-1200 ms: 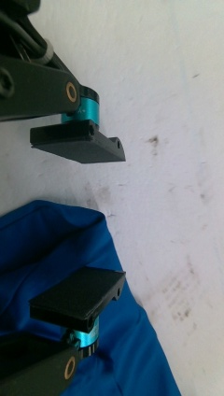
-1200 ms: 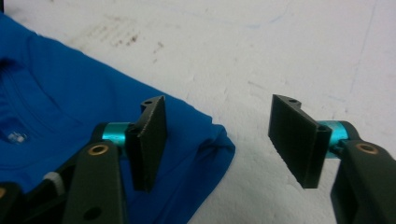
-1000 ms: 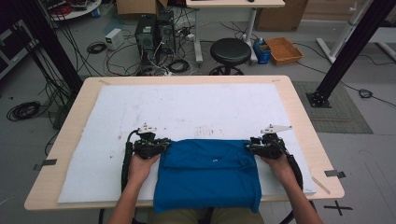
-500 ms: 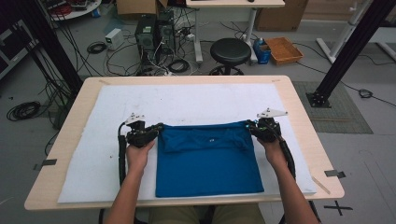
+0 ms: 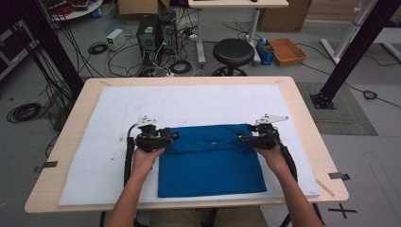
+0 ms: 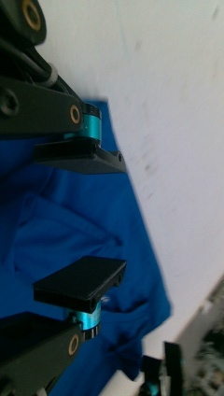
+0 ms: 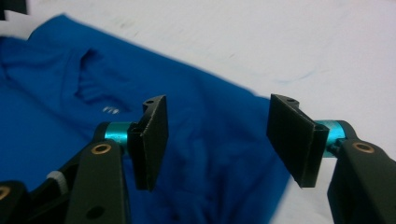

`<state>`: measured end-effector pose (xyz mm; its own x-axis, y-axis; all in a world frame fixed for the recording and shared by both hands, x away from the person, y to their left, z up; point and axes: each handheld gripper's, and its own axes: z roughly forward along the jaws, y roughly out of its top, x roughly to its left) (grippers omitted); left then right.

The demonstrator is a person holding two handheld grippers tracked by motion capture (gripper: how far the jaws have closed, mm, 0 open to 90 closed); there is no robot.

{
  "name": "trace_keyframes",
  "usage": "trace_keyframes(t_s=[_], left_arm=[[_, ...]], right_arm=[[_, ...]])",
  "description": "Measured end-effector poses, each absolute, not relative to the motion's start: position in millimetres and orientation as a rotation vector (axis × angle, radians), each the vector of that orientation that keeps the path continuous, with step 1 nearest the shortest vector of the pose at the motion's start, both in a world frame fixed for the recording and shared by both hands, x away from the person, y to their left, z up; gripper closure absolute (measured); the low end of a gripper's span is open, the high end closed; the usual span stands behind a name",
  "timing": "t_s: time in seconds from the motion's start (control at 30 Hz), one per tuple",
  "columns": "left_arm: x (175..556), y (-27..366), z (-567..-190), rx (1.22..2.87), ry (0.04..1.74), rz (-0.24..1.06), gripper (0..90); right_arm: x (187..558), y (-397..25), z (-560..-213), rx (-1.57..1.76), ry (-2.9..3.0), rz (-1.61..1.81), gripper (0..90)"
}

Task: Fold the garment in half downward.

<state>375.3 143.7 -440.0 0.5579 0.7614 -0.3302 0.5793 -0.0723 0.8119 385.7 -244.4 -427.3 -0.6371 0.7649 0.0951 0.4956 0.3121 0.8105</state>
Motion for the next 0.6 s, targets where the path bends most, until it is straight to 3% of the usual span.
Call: trace_keyframes(t_s=[0.17,0.2,0.27,0.3,0.33,0.6], left_arm=[[385.3,120.3,-452.1,1.883,1.125,0.199,47.6],[385.4,118.6,-451.5,1.895,1.118,0.225,50.5],[385.3,117.0,-450.3,1.929,1.106,0.24,63.2],[383.9,115.9,-449.9,1.96,1.085,0.255,80.5],[383.3,115.7,-449.6,1.97,1.079,0.26,84.4],[361.3,128.4,-434.1,1.877,0.906,0.308,86.4]], right_arm=[[395.9,-225.2,-436.7,1.122,2.375,1.15,44.9],[397.3,-223.1,-438.8,1.127,2.394,1.135,49.6],[399.4,-220.9,-442.4,1.116,2.434,1.1,62.0],[399.3,-219.5,-443.6,1.093,2.443,1.069,77.5],[399.0,-220.0,-442.6,1.078,2.439,1.067,81.8],[382.0,-224.1,-433.3,0.975,2.383,1.107,84.5]])
